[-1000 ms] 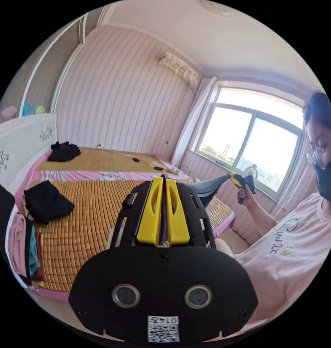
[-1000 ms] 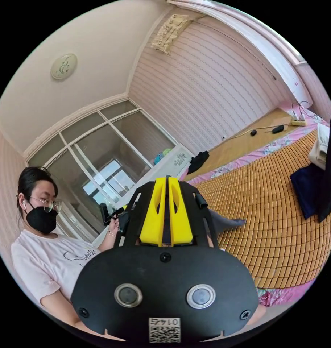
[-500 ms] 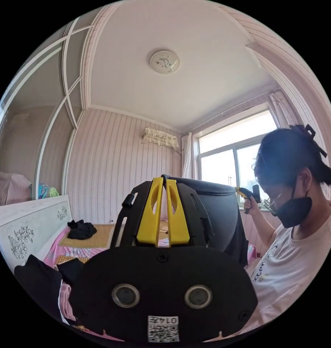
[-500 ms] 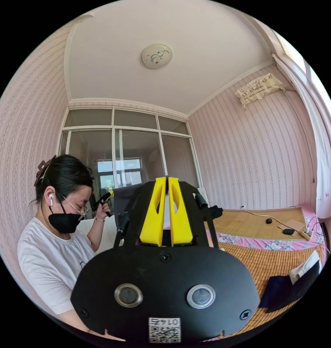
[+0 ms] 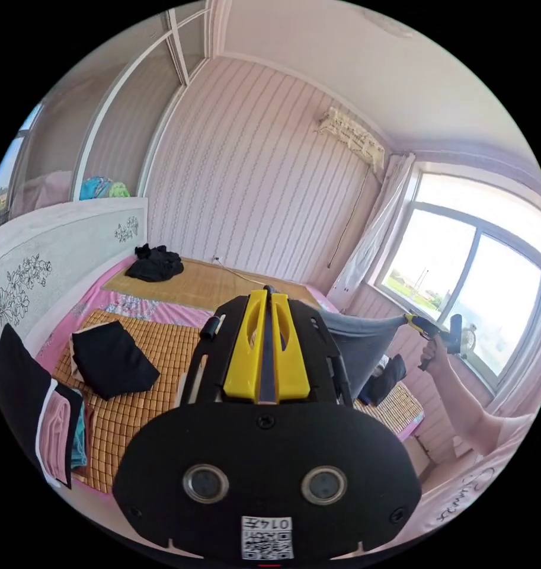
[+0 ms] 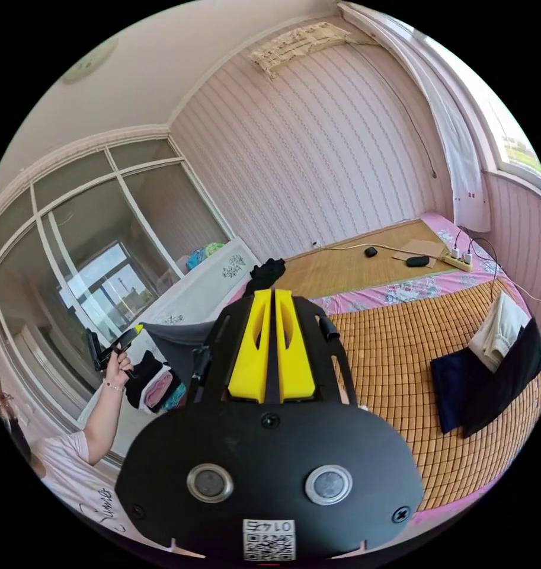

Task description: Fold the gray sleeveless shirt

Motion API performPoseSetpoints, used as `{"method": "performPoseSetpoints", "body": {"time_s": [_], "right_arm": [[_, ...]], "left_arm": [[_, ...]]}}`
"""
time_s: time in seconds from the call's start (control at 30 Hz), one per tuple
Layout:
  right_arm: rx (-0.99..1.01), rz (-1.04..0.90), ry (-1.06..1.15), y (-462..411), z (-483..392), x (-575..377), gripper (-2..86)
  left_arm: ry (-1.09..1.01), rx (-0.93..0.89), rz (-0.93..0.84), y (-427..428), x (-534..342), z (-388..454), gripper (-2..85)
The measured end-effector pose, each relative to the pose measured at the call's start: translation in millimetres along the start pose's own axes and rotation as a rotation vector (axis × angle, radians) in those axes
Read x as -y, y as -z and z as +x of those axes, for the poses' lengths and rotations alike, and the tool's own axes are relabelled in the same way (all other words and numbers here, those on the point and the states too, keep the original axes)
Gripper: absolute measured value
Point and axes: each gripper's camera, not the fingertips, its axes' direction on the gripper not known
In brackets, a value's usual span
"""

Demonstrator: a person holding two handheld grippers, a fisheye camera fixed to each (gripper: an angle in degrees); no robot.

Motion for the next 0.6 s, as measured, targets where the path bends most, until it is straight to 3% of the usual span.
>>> {"method": "performPoseSetpoints", "body": {"time_s": [0.1, 0.2, 0.47, 0.6], "right_arm": [[0.066, 0.082, 0.096, 17.4, 2.3, 1.2, 0.5], [0.080, 0.035, 0.094, 11.1, 34.0, -34.7, 0.5], [-0.115, -0.368, -0.246, -78.8, 187.1, -227.0, 0.5], [-0.152, -0.545, -0.479, -122.2, 260.2, -317.3, 0.5]], "left_arm": [[-0.071, -0.032, 0.053, 10.2, 5.5, 5.2, -1.0], [-0.118, -0.049, -0.017, -3.9, -19.0, -1.8, -1.0], [-0.044, 0.038, -0.612, -161.7, -219.8, -69.1, -0.9], [0.057, 0.045, -0.810, -211.4, -302.6, -97.0, -0.9]]}}
